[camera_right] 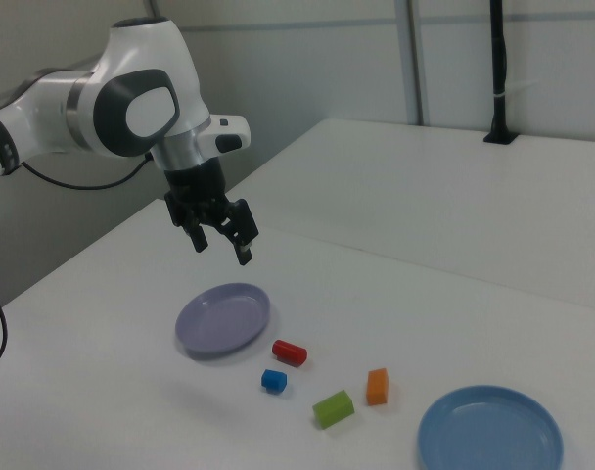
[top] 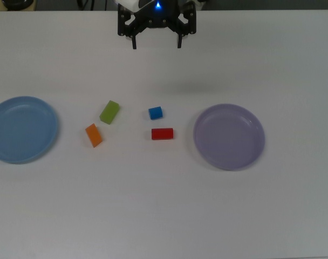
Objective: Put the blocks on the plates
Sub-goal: 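Lower the gripper onto the orange block and close on it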
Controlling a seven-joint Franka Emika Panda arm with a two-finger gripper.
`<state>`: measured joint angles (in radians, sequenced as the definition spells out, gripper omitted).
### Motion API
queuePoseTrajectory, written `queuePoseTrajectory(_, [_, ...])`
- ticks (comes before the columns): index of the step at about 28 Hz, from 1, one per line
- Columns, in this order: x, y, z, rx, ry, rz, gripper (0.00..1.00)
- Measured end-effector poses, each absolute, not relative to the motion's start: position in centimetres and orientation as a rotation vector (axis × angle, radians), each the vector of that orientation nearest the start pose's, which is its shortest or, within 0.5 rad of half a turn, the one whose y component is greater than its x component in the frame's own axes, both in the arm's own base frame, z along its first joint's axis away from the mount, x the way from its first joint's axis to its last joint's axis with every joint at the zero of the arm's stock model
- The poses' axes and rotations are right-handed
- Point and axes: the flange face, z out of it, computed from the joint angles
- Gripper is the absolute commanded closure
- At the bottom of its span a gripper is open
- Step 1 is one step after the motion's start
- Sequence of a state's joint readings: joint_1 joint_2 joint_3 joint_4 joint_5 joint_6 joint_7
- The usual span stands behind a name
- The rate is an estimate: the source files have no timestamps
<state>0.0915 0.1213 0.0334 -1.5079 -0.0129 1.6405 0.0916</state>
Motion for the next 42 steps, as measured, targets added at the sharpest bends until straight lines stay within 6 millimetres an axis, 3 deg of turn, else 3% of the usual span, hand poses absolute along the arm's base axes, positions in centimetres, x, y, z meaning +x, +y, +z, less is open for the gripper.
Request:
queuePoseTrajectory(5, [59.4,6.1,59.0,-3.146,-0.104,-0.018,0.0])
queuePoseTrajectory(9, [59.7,4.0,58.5,-3.143,-0.126,-0.002,0.0])
queuePoseTrajectory(15, [60.8,1.2,55.7,-3.124,-0.321,0.072,0.0])
queuePoseTrajectory(21, [63.1,-2.2,50.9,-3.085,-0.531,0.091,0.0])
queuePoseTrajectory(26, [65.1,-4.9,46.3,-3.087,-0.546,0.072,0.0])
queuePoseTrajectory(35, [66.9,-7.4,38.4,-3.145,-0.555,0.094,0.0])
queuePoseTrajectory(40, [67.6,-8.2,34.4,-3.173,-0.584,0.113,0.12])
queuePoseTrajectory(42, [67.9,-8.5,33.0,-3.176,-0.586,0.114,0.26])
